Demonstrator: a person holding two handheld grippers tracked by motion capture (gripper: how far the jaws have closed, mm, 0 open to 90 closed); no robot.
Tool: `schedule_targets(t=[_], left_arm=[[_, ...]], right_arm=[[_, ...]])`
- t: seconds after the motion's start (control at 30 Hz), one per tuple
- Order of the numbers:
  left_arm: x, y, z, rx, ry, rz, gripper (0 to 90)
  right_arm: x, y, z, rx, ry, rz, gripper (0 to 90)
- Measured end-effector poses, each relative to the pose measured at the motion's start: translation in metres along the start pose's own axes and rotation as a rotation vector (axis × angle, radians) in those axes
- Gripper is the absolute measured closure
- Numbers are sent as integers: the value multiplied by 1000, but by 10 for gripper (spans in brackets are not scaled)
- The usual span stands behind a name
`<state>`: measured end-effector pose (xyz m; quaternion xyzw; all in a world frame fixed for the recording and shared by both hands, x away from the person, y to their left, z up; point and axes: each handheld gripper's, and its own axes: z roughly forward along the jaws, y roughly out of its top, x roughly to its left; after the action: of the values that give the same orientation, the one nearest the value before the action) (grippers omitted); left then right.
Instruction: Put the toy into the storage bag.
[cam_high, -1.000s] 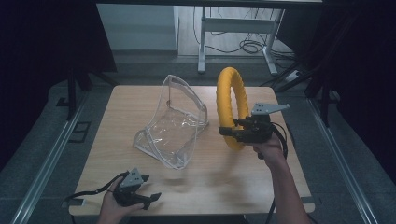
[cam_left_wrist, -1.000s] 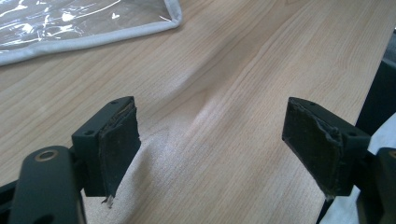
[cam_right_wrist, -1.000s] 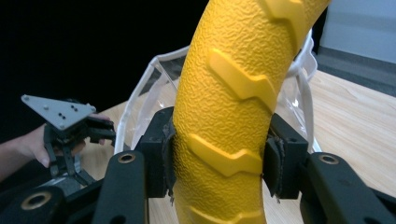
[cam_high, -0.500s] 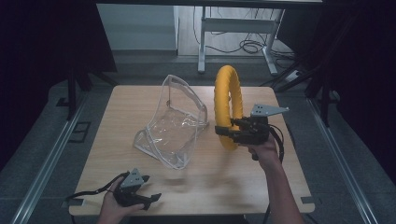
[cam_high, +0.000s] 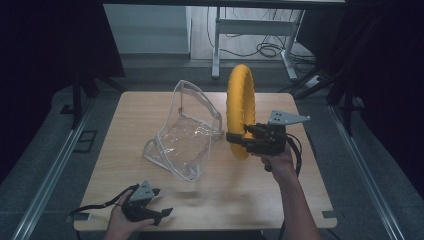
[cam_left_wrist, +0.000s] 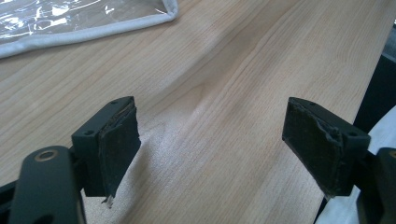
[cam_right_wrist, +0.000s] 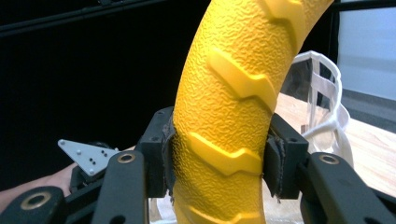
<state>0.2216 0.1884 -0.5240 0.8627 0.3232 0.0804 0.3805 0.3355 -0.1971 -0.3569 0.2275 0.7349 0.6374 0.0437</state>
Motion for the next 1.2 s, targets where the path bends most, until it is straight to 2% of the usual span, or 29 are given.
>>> schedule_targets(t=[0.57,0.8,1.2], left_arm=[[0,0,1,5,-3,-5,186],[0,0,2,6,-3,-5,186],[0,0,1,10,-1,0,187]], right_arm=[[12,16,2,-68,17,-19,516],[19,26,1,-107,16,-30,516],[32,41,3,-176,43,-55,515]])
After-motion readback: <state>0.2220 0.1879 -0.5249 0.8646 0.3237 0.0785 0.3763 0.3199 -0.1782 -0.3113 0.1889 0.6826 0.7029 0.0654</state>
